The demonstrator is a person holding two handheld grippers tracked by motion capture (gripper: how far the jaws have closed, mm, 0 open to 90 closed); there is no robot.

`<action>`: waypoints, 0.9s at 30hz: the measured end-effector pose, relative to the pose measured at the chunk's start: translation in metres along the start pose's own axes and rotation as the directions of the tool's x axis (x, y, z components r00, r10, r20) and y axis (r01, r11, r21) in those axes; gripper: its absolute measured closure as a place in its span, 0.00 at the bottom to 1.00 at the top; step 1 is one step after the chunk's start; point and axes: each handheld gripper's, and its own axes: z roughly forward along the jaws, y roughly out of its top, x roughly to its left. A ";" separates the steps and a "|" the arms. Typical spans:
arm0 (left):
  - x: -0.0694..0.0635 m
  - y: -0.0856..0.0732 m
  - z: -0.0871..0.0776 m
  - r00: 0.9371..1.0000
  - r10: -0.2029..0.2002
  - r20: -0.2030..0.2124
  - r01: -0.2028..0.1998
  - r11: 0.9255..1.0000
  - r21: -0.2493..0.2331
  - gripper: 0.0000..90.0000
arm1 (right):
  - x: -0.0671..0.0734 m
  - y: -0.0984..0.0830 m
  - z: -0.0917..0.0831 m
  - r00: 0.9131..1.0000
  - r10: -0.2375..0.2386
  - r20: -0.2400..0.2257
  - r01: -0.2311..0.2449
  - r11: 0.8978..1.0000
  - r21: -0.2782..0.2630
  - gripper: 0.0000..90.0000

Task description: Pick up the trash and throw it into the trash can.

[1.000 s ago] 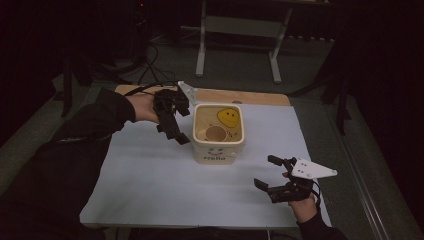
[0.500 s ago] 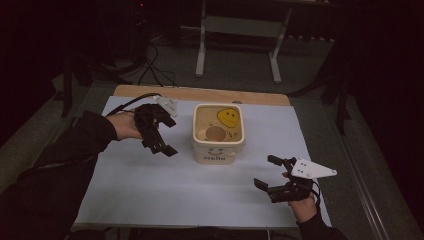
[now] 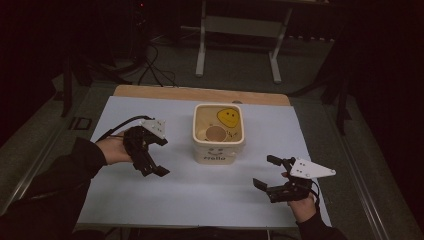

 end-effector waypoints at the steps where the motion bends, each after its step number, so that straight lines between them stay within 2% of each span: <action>1: -0.002 -0.002 0.002 1.000 -0.004 -0.004 0.004 1.000 -0.003 0.00 | 0.000 0.000 0.000 1.000 -0.001 0.000 0.001 1.000 -0.001 0.11; 8: -0.015 -0.019 0.015 1.000 -0.008 0.030 0.009 0.999 -0.039 0.00 | 0.000 0.000 0.000 1.000 0.001 0.002 -0.001 1.000 -0.001 0.11; 12: -0.019 -0.028 0.022 0.999 -0.029 0.027 0.031 0.996 -0.079 0.00 | 0.000 0.000 0.000 1.000 0.001 0.000 -0.001 1.000 0.001 0.11; 17: -0.023 -0.040 0.033 0.998 -0.061 0.022 0.064 0.990 -0.128 0.01 | 0.000 0.000 0.000 1.000 0.001 0.001 -0.001 1.000 0.000 0.11; 20: -0.025 -0.046 0.038 0.997 -0.069 0.047 0.075 0.986 -0.150 0.01 | -0.001 0.000 0.001 1.000 0.000 0.000 0.000 1.000 0.000 0.11; 22: -0.027 -0.050 0.042 0.997 -0.077 0.033 0.081 0.984 -0.159 0.01 | -0.001 0.000 0.001 1.000 -0.002 0.003 0.002 1.000 0.002 0.11; 25: -0.030 -0.056 0.048 0.995 -0.097 0.038 0.102 0.977 -0.189 0.01 | -0.001 -0.001 0.001 1.000 -0.004 0.005 0.004 1.000 0.002 0.11; 27: -0.033 -0.059 0.052 0.994 -0.104 0.033 0.108 0.975 -0.196 0.01 | -0.001 -0.001 0.001 1.000 -0.005 0.006 0.005 1.000 0.002 0.11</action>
